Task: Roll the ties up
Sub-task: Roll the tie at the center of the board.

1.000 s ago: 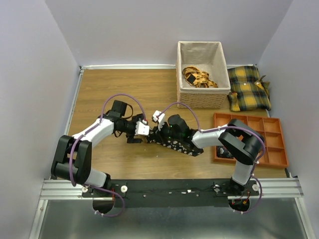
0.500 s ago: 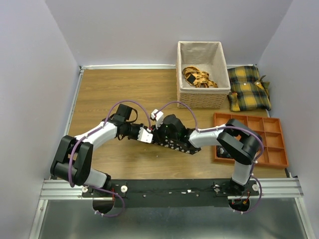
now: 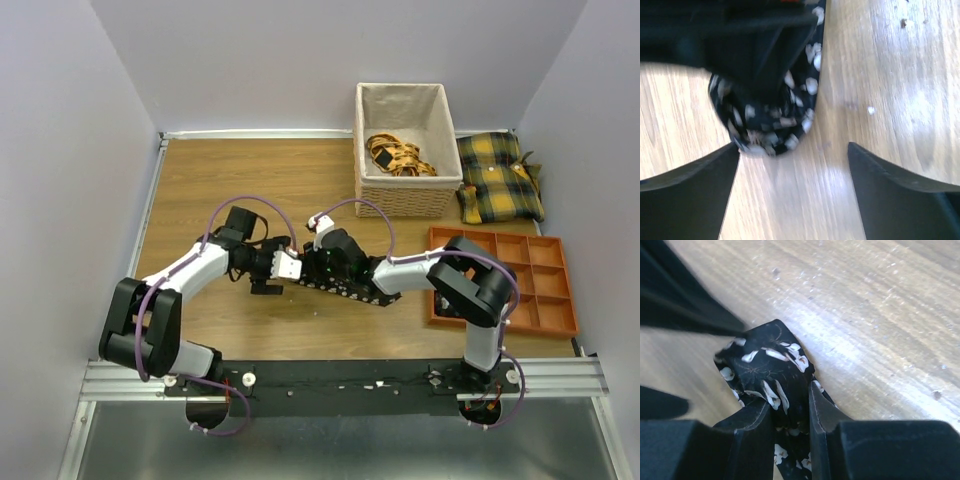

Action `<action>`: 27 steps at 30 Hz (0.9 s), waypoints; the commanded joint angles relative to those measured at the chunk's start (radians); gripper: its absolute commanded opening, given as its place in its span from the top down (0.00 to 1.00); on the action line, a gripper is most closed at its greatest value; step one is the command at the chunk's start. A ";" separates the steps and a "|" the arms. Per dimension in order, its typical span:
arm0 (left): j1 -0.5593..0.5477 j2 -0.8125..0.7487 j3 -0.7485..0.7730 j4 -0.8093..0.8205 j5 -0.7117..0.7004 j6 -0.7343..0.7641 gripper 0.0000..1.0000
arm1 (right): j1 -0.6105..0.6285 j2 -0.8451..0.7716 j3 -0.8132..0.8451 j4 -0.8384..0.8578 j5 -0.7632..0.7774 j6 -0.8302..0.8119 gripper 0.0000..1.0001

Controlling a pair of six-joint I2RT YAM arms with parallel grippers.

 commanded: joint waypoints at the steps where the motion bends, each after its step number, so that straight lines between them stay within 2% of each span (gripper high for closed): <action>1: 0.092 -0.037 0.091 -0.153 0.101 -0.036 0.01 | 0.018 0.038 -0.023 0.063 0.109 -0.028 0.98; 6: 0.104 0.003 0.178 -0.142 0.135 -0.150 0.01 | 0.061 0.004 -0.112 0.239 0.121 -0.140 0.97; 8: 0.089 0.036 0.198 -0.157 0.190 -0.144 0.01 | 0.071 -0.010 -0.152 0.279 0.115 -0.146 0.97; 13: 0.026 0.064 0.142 -0.194 0.178 0.054 0.01 | 0.088 0.007 -0.204 0.432 0.099 -0.151 0.97; 16: -0.006 0.073 0.149 -0.197 0.182 0.057 0.01 | 0.094 0.030 -0.225 0.498 0.113 -0.143 0.98; 19: -0.026 0.082 0.175 -0.280 0.207 0.140 0.01 | 0.113 0.044 -0.241 0.529 0.124 -0.166 0.98; 20: -0.035 0.082 0.172 -0.212 0.196 0.029 0.01 | 0.119 0.044 -0.242 0.528 0.127 -0.198 0.98; 22: -0.051 0.087 0.163 -0.121 0.149 -0.070 0.01 | 0.133 0.044 -0.262 0.551 0.127 -0.217 0.98; 27: -0.101 0.075 0.094 0.024 0.022 -0.078 0.01 | 0.150 0.045 -0.301 0.621 0.098 -0.254 0.98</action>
